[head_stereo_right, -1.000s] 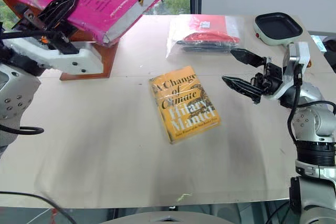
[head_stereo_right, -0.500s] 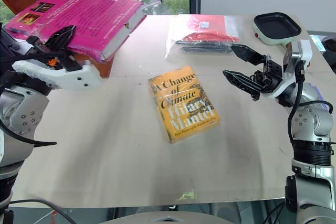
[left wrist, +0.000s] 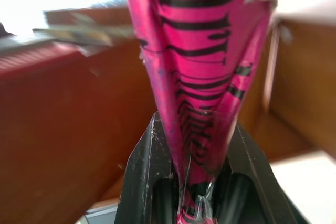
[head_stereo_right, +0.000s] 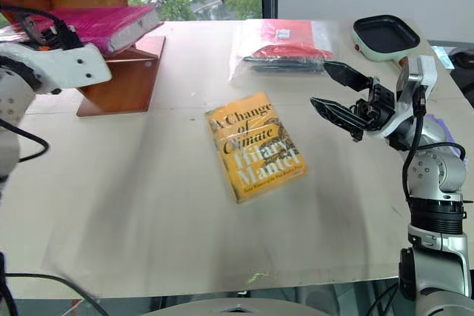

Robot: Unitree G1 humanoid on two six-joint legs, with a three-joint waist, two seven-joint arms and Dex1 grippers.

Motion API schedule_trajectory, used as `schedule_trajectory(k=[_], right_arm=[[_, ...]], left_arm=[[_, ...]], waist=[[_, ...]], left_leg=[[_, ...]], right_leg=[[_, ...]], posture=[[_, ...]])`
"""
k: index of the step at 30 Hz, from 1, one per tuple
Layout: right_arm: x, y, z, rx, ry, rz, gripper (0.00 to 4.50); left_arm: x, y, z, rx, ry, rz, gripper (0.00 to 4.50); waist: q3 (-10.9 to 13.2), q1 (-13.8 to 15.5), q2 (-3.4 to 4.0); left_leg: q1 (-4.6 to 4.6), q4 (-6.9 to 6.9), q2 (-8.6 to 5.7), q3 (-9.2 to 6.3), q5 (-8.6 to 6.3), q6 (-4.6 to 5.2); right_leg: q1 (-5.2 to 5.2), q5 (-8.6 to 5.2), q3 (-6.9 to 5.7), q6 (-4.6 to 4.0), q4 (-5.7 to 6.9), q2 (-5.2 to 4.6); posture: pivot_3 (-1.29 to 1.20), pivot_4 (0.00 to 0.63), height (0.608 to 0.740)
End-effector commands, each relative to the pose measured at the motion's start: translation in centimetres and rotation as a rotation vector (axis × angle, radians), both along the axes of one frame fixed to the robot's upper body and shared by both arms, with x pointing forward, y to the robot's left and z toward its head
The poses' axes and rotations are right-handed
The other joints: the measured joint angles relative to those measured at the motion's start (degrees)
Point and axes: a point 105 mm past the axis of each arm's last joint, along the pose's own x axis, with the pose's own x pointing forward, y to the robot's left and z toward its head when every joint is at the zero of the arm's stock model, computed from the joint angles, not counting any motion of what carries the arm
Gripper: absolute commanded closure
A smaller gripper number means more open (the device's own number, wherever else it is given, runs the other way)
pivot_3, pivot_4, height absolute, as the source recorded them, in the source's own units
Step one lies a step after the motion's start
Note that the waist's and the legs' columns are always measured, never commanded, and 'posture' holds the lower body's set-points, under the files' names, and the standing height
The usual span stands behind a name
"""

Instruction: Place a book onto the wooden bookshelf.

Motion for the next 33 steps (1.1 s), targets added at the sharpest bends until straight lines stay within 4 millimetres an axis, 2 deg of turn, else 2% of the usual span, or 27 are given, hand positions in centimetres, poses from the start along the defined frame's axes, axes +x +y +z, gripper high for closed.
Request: schedule_trajectory(k=[1, 4, 9, 18, 20, 21, 27, 28, 30, 33], right_arm=[[-0.5, 0.2, 1.3, 0.004, -0.070, -0.003, 0.00], [-0.5, 0.2, 1.4, 0.015, -0.074, -0.008, 0.00], [-0.4, 0.2, 1.5, 0.021, -0.090, -0.012, 0.00], [-0.2, -0.1, 1.5, 0.016, -0.118, -0.050, 0.00], [-0.2, 0.1, 1.5, 0.014, -0.121, -0.050, 0.00], [-0.2, 0.3, 1.6, 0.015, -0.124, -0.050, 0.00], [-0.2, 0.2, 1.6, -0.002, -0.125, -0.067, 0.00], [-0.2, 0.1, 1.5, -0.010, -0.127, -0.073, 0.00], [-0.1, 0.0, 1.9, -0.013, -0.133, -0.083, 0.00], [0.1, -0.3, 2.0, -0.020, -0.129, -0.097, 0.00]], left_arm=[[-0.6, 1.4, 2.1, 0.006, 0.021, 0.054, 4.33], [-0.3, 2.1, 2.4, 0.016, 0.056, 0.072, 4.33], [1.5, 2.5, 1.9, 0.009, 0.146, 0.075, 4.33], [3.8, 3.0, 3.0, -0.016, 0.194, 0.111, 4.33], [3.9, 3.1, 3.4, -0.032, 0.183, 0.118, 3.30], [3.9, 3.1, 3.6, -0.036, 0.176, 0.121, 3.03], [3.5, 3.0, 5.1, -0.017, 0.096, 0.080, 0.24], [3.2, 3.0, 5.3, -0.017, 0.080, 0.074, 0.06], [2.1, 3.3, 5.9, -0.020, 0.045, 0.068, 0.06], [-0.8, 3.7, 6.3, -0.081, 0.027, 0.084, 0.06]], waist=[[0.0, 0.0, 0.00], [0.0, -0.1, 0.00], [0.0, -0.2, -0.01], [0.0, -0.9, -0.05], [0.0, -1.3, -0.08], [0.0, -1.5, -0.08], [0.0, -1.4, -0.10], [0.0, -1.3, -0.10], [0.0, -1.3, -0.10], [0.0, -1.5, -0.11]], left_leg=[[0.00, 0.01, -0.01, 0.00, 0.00, 0.00], [0.02, 0.05, -0.01, 0.04, 0.00, 0.00], [0.16, 0.12, 0.01, 0.12, 0.01, 0.01], [0.23, 0.48, -0.03, 0.14, 0.02, 0.02], [0.22, 0.55, -0.03, 0.13, 0.02, 0.02], [0.21, 0.58, -0.03, 0.13, 0.02, 0.02], [0.08, 0.61, -0.02, 0.10, 0.02, 0.02], [0.04, 0.63, -0.03, 0.08, 0.01, 0.02], [0.01, 0.68, -0.08, 0.06, 0.01, 0.03], [-0.04, 0.67, -0.13, 0.04, -0.01, 0.03]], right_leg=[[0.00, 0.00, 0.00, 0.00, 0.00, 0.00], [0.00, 0.00, 0.02, 0.01, 0.08, 0.02], [-0.01, 0.00, 0.11, 0.00, 0.46, 0.09], [0.01, 0.00, 0.14, 0.00, 0.90, 0.15], [0.01, 0.00, 0.13, 0.00, 0.93, 0.16], [0.01, 0.00, 0.14, 0.00, 0.93, 0.17], [0.00, 0.00, 0.12, 0.01, 0.92, 0.15], [0.00, 0.00, 0.10, 0.01, 0.90, 0.12], [-0.01, 0.00, 0.09, 0.02, 0.90, 0.05], [-0.17, 0.00, 0.16, 0.02, 0.90, 0.02]], posture=[[0.00, 0.150, 0.740], [0.00, 0.150, 0.740], [0.00, 0.150, 0.740], [0.00, 0.150, 0.740], [0.00, 0.150, 0.740], [0.00, 0.150, 0.740], [0.00, 0.150, 0.740], [0.00, 0.150, 0.740], [0.00, 0.150, 0.740], [0.00, 0.150, 0.740]])
